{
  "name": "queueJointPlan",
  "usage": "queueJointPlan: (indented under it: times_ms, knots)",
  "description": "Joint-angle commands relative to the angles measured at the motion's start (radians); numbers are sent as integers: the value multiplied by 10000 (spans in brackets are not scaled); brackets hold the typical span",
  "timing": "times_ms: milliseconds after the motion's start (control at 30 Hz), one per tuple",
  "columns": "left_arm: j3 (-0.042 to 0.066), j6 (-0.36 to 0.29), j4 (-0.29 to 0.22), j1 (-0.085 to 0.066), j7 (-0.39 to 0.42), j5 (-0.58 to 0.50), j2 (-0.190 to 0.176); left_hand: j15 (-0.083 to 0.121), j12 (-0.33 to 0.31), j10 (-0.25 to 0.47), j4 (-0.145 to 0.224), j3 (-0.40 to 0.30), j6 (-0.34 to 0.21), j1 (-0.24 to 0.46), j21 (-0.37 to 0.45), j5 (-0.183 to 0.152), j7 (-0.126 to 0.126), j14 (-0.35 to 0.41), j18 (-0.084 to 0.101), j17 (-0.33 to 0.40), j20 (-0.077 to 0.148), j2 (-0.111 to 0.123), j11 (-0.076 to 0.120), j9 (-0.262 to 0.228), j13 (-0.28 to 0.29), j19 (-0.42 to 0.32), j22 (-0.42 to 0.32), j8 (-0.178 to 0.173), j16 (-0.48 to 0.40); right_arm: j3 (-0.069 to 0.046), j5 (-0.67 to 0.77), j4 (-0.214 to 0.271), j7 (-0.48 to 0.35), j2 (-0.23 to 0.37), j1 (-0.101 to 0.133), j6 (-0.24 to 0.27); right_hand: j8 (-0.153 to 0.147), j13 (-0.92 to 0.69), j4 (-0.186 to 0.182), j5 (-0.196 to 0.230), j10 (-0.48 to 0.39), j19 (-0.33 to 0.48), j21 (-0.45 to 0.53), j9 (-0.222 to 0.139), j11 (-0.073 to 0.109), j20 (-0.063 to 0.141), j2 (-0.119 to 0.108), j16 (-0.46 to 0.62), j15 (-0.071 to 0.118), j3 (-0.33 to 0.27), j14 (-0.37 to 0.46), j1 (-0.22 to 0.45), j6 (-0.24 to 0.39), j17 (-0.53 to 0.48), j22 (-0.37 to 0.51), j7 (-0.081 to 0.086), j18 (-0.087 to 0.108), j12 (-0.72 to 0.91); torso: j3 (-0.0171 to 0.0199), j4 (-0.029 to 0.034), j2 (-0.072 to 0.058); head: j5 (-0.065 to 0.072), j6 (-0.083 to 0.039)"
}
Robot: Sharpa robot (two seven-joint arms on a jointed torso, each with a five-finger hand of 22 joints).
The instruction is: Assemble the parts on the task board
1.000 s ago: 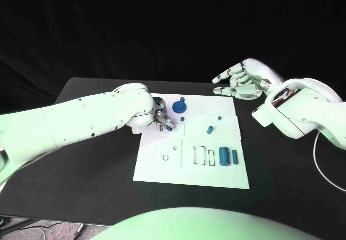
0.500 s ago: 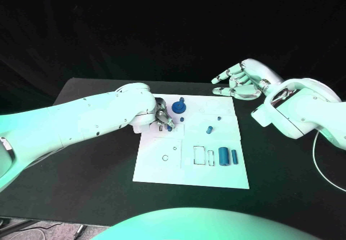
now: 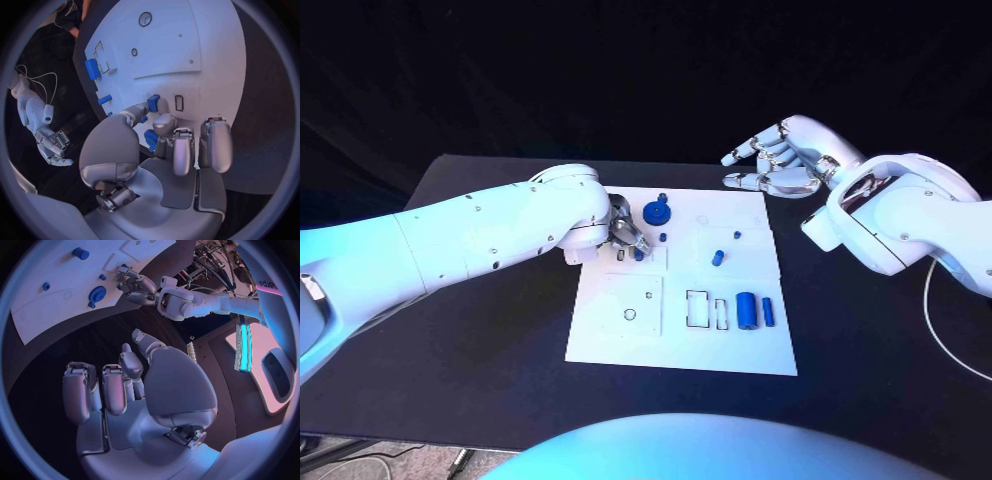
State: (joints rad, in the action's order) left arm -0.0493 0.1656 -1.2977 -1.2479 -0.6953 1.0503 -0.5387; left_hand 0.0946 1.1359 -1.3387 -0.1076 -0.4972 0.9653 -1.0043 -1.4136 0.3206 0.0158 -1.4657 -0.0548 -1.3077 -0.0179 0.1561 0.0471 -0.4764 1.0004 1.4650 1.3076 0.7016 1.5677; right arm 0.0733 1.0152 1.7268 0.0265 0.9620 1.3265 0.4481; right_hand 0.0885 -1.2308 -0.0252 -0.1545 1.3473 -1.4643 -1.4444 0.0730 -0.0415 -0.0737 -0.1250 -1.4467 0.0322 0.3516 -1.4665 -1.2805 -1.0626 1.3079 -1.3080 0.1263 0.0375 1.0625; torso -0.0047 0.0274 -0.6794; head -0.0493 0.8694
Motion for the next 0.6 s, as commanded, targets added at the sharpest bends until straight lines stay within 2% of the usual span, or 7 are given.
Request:
queueJointPlan:
  times_ms: [33,100,167,233,300,367,600]
  knots:
    - [-22,82,18,59,-683,113,-8,59,56,-105,-165,357,71,256,-83,-91,58,-1051,120,-2631,77,80,-6,19,30,336,1198,-35,31,0,6,13,-72,0,-7,-117,40,10,-56,-30,-44,64,59,-17,23,27,14,62,25,-26,-668,63,-78,894,-451,16,135,-34,-2,0,1,3,-11]
    - [-7,-16,10,68,-682,142,-26,56,83,-132,-361,866,141,494,-117,-130,61,-1051,131,-2631,75,179,-8,39,66,356,1237,-43,31,0,0,10,-77,1,-9,-119,38,9,-71,-33,-43,65,62,-17,21,26,12,63,24,-42,-668,74,-75,894,-448,17,136,-29,-5,0,0,13,-27]
    - [13,-139,-8,74,-667,172,-56,64,101,-150,-519,1344,179,567,-137,-680,43,-1051,137,-2631,79,150,3,67,93,370,1263,-67,31,0,-5,7,-81,2,-12,-117,38,9,-71,-33,-43,65,62,-17,21,26,12,63,24,-42,-668,74,-75,894,-448,17,136,-29,-6,-2,-1,18,-34]
    - [33,-284,-32,77,-641,193,-99,76,106,-158,-693,1839,199,518,-146,-1527,28,-1051,139,-2631,93,35,14,110,114,379,1281,-109,31,0,-9,4,-86,2,-17,-115,38,13,-87,-34,-46,68,66,-18,19,26,11,64,24,-57,-668,87,-73,893,-442,18,137,-33,-3,-7,-7,22,-50]
    - [53,-438,-66,79,-608,206,-151,83,114,-166,-866,2251,218,415,-157,-1840,17,-1051,142,-2631,105,-80,20,149,138,389,1302,-139,31,0,-13,-1,-89,3,-25,-115,37,14,-89,-34,-46,69,67,-18,19,26,11,65,24,-60,-668,89,-72,893,-441,18,137,-34,-5,-12,-7,39,-65]
    - [94,-577,-105,80,-574,213,-201,90,125,-178,-1012,2509,233,385,-164,-1946,17,-1051,145,-2631,110,-145,26,171,162,397,1315,-151,31,0,-17,-6,-91,3,-31,-115,37,14,-89,-34,-46,69,67,-18,19,26,11,65,24,-60,-668,89,-72,893,-441,18,137,-34,-7,-13,-2,50,-63]
    - [406,-906,-470,18,-437,42,-511,100,36,-118,-1351,3150,198,171,-56,-2041,27,-1051,117,-2631,119,-288,18,222,79,357,1237,-174,31,1,-30,-27,-97,13,-70,-121,35,20,-106,-35,-50,67,66,-19,18,25,10,71,22,-77,-667,101,-68,885,-444,19,136,-40,-2,-4,4,72,-103]
